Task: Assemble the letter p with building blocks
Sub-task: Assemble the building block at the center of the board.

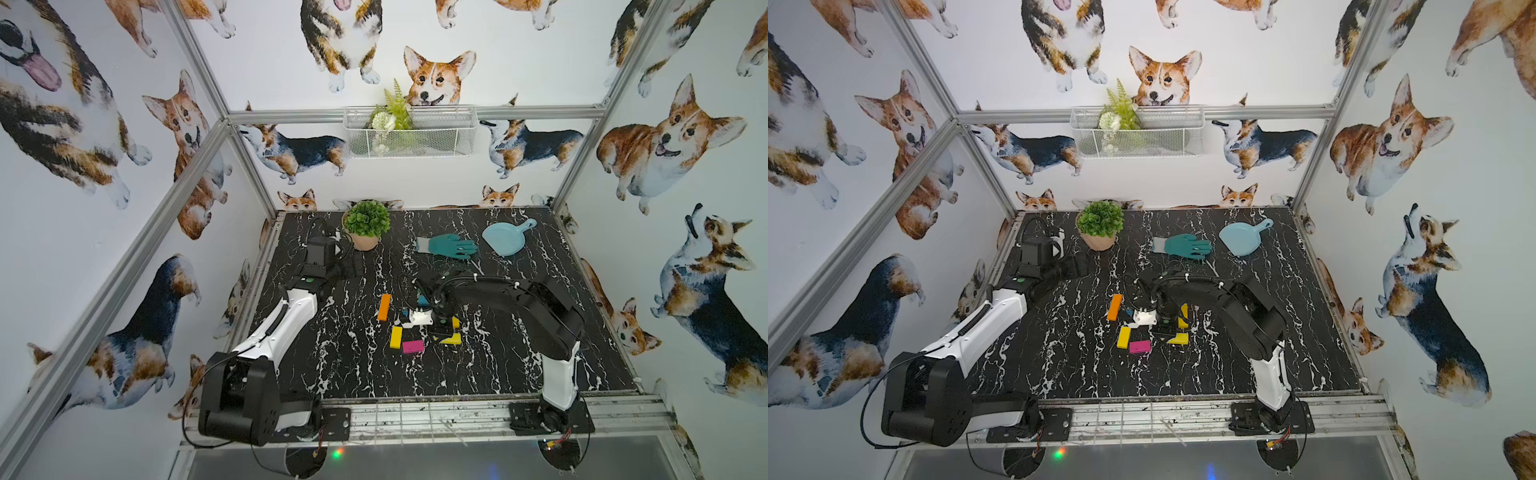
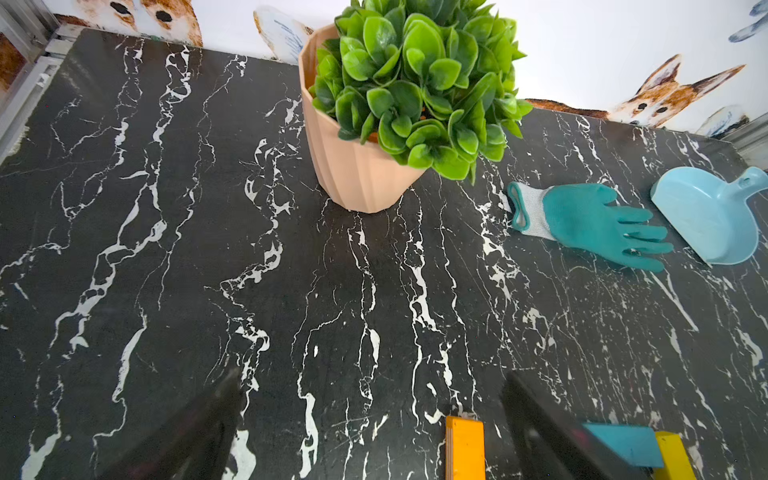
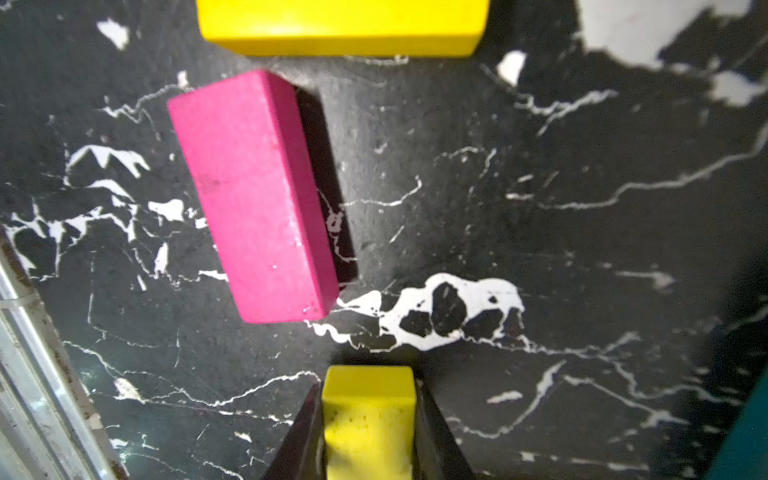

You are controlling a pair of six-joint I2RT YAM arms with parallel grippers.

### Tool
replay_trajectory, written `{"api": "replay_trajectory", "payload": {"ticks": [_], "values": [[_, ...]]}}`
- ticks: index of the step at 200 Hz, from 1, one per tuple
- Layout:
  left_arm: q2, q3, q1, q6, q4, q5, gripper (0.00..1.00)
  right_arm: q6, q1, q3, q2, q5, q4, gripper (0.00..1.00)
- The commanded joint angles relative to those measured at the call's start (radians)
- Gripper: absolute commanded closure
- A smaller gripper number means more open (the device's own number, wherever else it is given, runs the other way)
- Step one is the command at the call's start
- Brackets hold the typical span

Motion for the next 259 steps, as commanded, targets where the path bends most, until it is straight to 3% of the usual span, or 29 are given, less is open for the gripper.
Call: {"api": "replay_trajectory", "payload": {"ticks": [1, 194, 259], "values": [[-0.004, 0.000, 0.001, 0.000, 0.028, -0.010, 0.00, -0.061, -0.003, 0.004, 0.021, 0.065, 0.041, 0.88], [-0.005, -0.001, 0.002, 0.002, 0.026, -0.013, 0.00, -0.101, -0.017, 0.018, 0.042, 0.156, 0.029, 0.89], [-0.002, -0.003, 0.000, 0.002, 0.026, -0.014, 0.00, -0.091, -0.006, 0.027, 0.056, 0.153, 0.012, 0.68]]}}
